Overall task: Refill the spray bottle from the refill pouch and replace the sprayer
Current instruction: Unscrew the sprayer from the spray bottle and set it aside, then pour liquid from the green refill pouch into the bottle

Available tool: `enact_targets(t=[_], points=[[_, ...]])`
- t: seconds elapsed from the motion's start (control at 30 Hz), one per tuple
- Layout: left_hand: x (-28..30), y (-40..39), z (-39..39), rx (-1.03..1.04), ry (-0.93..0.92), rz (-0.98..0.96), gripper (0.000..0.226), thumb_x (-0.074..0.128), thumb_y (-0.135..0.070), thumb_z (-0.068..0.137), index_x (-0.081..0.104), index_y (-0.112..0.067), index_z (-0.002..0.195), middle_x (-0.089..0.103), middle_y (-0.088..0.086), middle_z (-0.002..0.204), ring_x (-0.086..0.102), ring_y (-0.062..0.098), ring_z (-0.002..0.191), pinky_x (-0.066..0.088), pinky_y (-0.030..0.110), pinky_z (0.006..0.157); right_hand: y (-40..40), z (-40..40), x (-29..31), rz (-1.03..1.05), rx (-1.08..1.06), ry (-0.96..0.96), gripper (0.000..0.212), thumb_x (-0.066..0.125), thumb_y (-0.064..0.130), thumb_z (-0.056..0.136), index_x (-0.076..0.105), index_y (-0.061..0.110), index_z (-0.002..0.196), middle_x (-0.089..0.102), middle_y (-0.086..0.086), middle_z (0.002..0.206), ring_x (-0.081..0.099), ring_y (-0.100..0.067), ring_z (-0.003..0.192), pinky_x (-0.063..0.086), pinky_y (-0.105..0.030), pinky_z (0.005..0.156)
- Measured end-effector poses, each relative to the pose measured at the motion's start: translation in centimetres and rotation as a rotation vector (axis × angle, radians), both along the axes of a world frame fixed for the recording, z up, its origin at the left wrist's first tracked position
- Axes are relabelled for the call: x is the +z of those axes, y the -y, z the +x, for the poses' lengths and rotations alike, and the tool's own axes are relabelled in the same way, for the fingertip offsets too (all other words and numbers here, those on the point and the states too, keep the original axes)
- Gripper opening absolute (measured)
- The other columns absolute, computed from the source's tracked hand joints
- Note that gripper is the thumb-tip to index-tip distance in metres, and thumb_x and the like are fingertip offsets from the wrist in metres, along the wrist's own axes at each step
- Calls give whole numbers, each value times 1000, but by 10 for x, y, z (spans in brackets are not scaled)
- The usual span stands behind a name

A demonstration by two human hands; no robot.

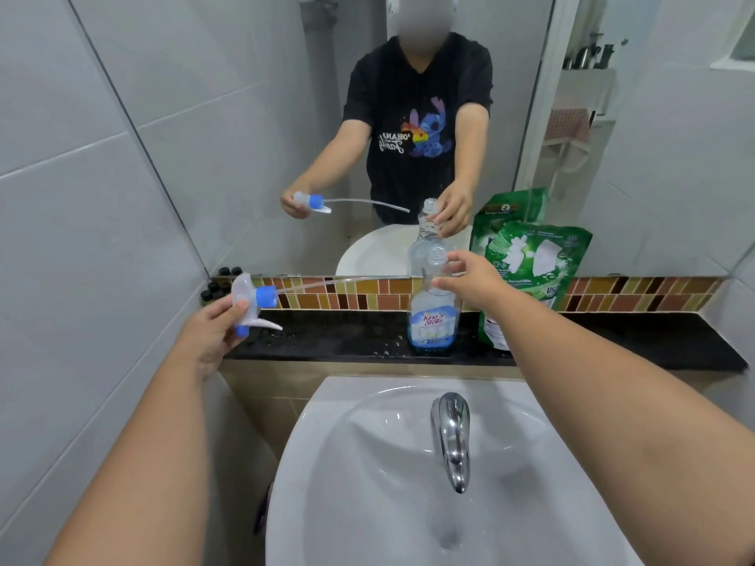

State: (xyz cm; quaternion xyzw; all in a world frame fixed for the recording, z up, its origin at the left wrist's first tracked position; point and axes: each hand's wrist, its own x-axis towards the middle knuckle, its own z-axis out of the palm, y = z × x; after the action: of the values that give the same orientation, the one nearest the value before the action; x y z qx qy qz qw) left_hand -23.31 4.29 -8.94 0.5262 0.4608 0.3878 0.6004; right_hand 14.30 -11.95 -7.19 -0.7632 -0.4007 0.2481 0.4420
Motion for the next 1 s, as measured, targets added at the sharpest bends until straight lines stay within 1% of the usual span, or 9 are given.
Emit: enact_targets(t=[0.1, 0.2, 0.27, 0.33, 0.43, 0.57, 0.67, 0.83, 1.0], points=[[-41, 11, -7, -3, -98, -116, 24, 69, -25, 87, 66, -22, 110, 72, 0, 82, 62, 9, 61, 50, 20, 53, 0, 0, 1, -20, 3, -48, 63, 77, 26, 78, 48, 18, 134, 55, -5, 127, 57, -24, 107, 52, -40, 83], [-81, 30, 6, -103, -213, -211, 25, 74, -29, 81, 70, -26, 106, 73, 1, 95, 68, 16, 83, 53, 26, 63, 1, -3, 1, -19, -15, -55, 64, 77, 26, 78, 47, 19, 135, 54, -6, 130, 56, -23, 107, 50, -36, 79], [-105, 45, 23, -156, -228, -260, 28, 75, -29, 81, 70, -24, 108, 74, 0, 97, 68, 18, 91, 54, 29, 70, 2, -3, 1, -10, -24, -52, 66, 77, 24, 78, 46, 20, 137, 55, -6, 130, 56, -22, 109, 49, -36, 86], [-128, 58, 41, -166, -225, -306, 31, 77, -27, 81, 69, -20, 110, 74, 3, 96, 69, 19, 85, 56, 33, 71, 5, -3, 3, -2, -23, -41, 68, 77, 23, 78, 46, 22, 138, 55, -4, 130, 55, -20, 110, 48, -37, 91], [-156, 74, 70, -160, -257, -351, 35, 78, -24, 80, 65, -14, 111, 71, 9, 102, 62, 21, 79, 56, 33, 73, 16, -2, 4, 5, -22, -17, 65, 75, 27, 80, 47, 22, 138, 55, 0, 129, 55, -16, 109, 48, -27, 79], [-183, 88, 101, -140, -327, -319, 36, 76, -23, 83, 62, -15, 115, 64, 8, 107, 62, 19, 82, 54, 27, 64, 40, -5, -1, 58, -86, -43, 50, 68, 27, 86, 54, 20, 133, 60, 3, 117, 57, -9, 99, 42, -16, 69], [-192, 95, 121, -109, -416, -294, 31, 74, -24, 84, 62, -23, 112, 61, 8, 109, 62, 23, 91, 58, 33, 71, 67, -8, -15, 114, -158, -72, 31, 63, 28, 87, 62, 27, 118, 63, 10, 101, 57, -4, 91, 47, -25, 78], [-204, 105, 145, -123, -564, -192, 30, 75, -31, 81, 59, -21, 105, 61, 6, 104, 62, 25, 90, 55, 43, 84, 111, 1, -61, 215, -417, -251, 17, 53, 21, 89, 64, 29, 99, 66, 1, 87, 60, -11, 74, 49, -26, 70], [-210, 121, 160, -194, -671, -91, 36, 70, -27, 82, 59, -19, 116, 61, 1, 103, 58, 21, 93, 45, 29, 81, 142, 35, -99, 283, -745, -443, 24, 43, 24, 96, 57, 15, 113, 63, -8, 87, 52, -13, 66, 43, -25, 61]])
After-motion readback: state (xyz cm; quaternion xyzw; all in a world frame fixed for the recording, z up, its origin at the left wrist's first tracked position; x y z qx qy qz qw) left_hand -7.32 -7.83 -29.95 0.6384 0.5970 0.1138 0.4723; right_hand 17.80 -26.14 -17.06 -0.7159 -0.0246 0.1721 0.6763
